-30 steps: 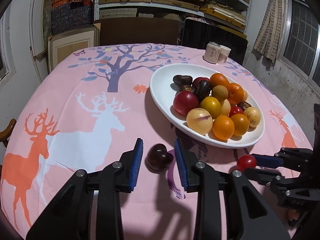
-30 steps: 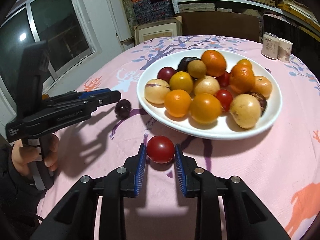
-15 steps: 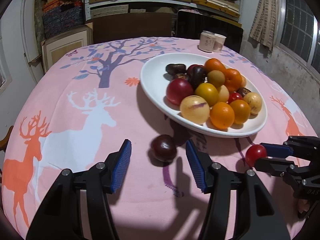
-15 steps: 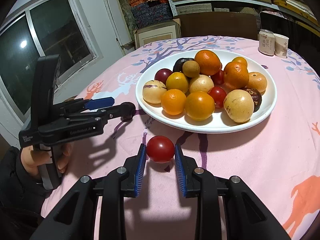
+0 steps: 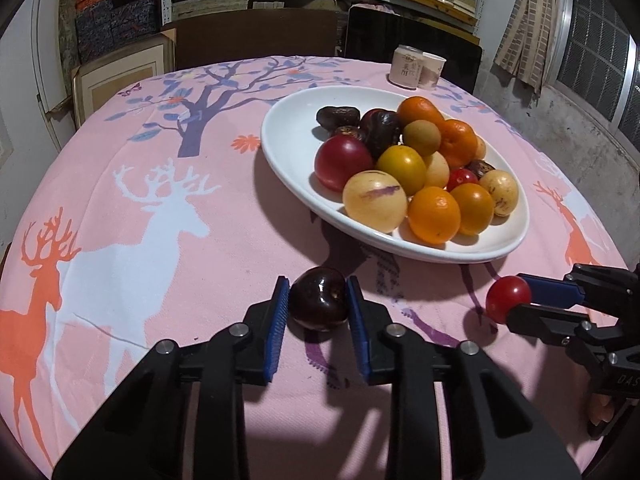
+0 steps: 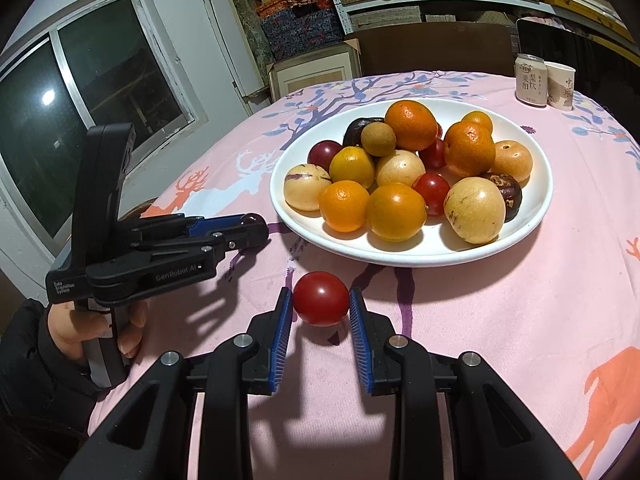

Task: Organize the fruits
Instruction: 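Carry the mangosteen and red tomato onto the white plate and open both tools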

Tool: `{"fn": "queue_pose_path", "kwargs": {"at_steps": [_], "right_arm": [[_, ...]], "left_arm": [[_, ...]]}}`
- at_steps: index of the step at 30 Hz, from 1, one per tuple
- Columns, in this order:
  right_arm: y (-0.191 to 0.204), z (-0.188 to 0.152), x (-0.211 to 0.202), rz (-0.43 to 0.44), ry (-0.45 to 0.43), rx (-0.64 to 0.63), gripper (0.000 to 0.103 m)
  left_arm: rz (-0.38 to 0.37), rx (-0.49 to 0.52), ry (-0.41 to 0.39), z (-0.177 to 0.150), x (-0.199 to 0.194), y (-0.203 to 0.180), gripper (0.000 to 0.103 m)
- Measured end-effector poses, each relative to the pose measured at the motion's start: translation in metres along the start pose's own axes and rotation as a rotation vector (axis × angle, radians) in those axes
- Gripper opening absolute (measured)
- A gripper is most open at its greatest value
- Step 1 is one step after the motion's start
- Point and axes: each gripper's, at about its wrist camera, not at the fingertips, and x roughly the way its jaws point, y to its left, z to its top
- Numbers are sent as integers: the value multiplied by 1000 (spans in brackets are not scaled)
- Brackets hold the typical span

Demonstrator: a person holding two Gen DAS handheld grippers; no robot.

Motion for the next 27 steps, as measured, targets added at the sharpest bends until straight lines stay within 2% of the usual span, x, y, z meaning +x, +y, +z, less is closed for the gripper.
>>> {"fn": "queue_pose_path", "kwargs": {"at_steps": [12,20,23,27], "right_arm": [[-10,-8,-21,3,-36,38,29],[-22,-14,-47,-1,-77,69,29],[-26,-4,-66,-12,-135,55,29],[-31,25,-85,-46,-215,20,29]], "left_arm": [[17,13,-3,-8,-9,-12,28],[-37,-6,-67,-13,-41,-26,28],[-62,4,-118,-1,-58,-37,28],[-67,39,-176,32,-68,-52,28]]}}
